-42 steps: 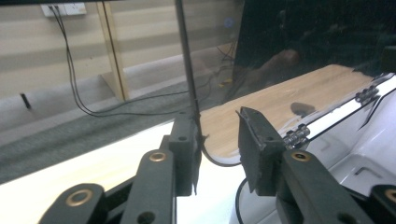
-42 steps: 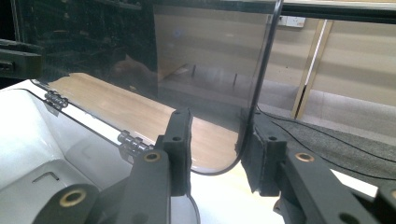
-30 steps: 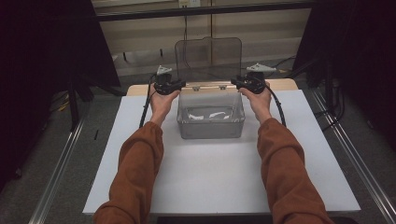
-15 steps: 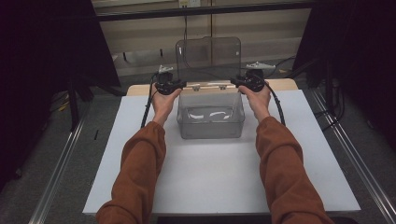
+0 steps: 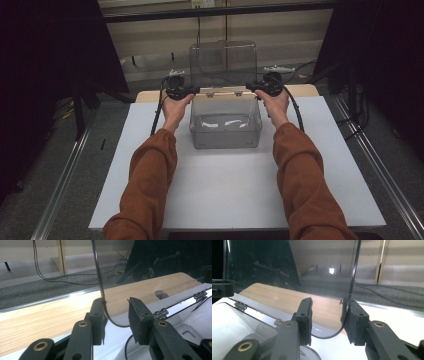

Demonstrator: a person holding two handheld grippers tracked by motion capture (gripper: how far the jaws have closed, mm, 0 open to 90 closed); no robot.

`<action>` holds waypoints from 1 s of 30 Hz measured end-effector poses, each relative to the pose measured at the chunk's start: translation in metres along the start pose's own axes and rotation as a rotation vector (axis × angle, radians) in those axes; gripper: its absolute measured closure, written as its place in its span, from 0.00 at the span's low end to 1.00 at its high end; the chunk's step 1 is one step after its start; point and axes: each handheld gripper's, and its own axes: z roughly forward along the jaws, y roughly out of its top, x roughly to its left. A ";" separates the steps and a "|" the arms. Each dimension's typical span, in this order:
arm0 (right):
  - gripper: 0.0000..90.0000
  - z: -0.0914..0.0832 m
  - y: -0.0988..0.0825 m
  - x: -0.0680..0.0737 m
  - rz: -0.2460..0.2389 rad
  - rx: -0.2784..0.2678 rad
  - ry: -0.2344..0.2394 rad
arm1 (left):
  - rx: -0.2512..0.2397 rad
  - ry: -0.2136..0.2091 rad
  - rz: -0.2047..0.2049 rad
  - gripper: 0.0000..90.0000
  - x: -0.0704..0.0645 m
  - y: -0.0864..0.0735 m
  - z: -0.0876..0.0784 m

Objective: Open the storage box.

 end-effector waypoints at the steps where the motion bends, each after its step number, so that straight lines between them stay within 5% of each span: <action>1: 0.66 0.001 0.001 0.000 0.010 0.010 0.000 | 0.000 0.001 -0.004 0.73 0.000 0.000 0.000; 11: 0.66 0.005 0.004 -0.001 0.109 0.042 0.000 | 0.037 0.008 -0.014 0.72 0.000 0.003 0.001; 18: 0.63 0.007 0.002 -0.004 0.106 0.055 0.013 | 0.044 0.029 -0.007 0.67 0.000 0.002 0.003; 24: 0.57 0.011 -0.003 -0.006 0.152 0.084 0.006 | 0.053 0.038 0.007 0.70 0.001 0.000 0.004; 26: 0.56 0.012 -0.006 -0.010 0.207 0.101 0.018 | 0.050 0.034 -0.012 0.70 0.002 0.000 0.004; 30: 0.57 0.015 -0.007 -0.008 0.228 0.095 -0.005 | 0.049 0.021 -0.054 0.68 0.005 -0.002 0.006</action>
